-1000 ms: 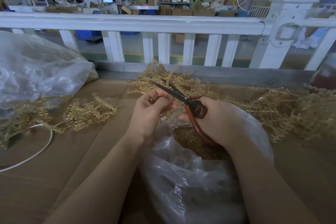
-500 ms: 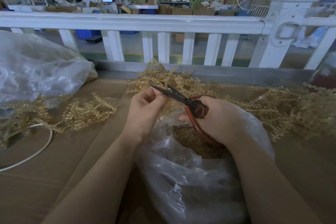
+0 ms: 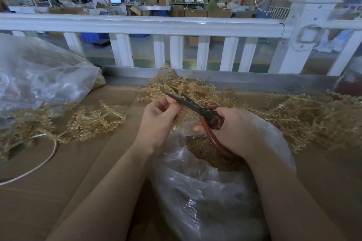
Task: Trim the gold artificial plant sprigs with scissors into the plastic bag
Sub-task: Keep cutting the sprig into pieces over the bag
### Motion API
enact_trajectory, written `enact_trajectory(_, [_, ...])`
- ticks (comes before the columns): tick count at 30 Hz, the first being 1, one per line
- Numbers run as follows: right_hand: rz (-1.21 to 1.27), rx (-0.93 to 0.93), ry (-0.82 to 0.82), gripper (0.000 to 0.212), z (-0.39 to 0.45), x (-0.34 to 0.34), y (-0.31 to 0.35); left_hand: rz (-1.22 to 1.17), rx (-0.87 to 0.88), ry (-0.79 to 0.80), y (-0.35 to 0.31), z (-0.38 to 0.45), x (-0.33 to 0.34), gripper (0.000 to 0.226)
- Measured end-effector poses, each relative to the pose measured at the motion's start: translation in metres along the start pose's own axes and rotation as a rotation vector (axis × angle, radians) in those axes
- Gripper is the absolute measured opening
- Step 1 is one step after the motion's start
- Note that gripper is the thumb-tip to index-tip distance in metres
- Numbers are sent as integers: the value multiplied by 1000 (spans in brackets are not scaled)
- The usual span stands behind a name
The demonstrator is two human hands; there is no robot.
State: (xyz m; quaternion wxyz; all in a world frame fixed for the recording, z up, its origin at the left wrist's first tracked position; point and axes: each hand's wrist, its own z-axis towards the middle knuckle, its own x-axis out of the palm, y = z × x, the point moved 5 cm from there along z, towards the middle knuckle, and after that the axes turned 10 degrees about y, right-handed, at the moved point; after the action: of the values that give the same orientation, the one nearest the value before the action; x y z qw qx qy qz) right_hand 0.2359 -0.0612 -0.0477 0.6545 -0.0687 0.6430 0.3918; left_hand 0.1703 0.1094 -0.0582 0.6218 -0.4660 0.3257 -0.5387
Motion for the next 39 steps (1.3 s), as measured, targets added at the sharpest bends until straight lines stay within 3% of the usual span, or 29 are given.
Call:
enact_trajectory(8, [-40, -37, 131, 47, -7, -8, 8, 16, -10, -4, 5, 2, -2, 25])
enact_trajectory(13, [-25, -25, 130, 51, -6, -5, 9, -26, -28, 24, 4, 1, -1, 24])
enact_trajectory(18, [-41, -1, 127, 71, -6, -4, 8, -86, -49, 29, 3, 1, 1, 27])
enact_trajectory(25, [8, 4, 82, 49, -10, -10, 11, -120, -50, 111, -2, -1, 6, 27])
enact_trajectory(39, [-45, -30, 84, 72, -6, -7, 6, -121, -59, 38, 1, 0, 5, 22])
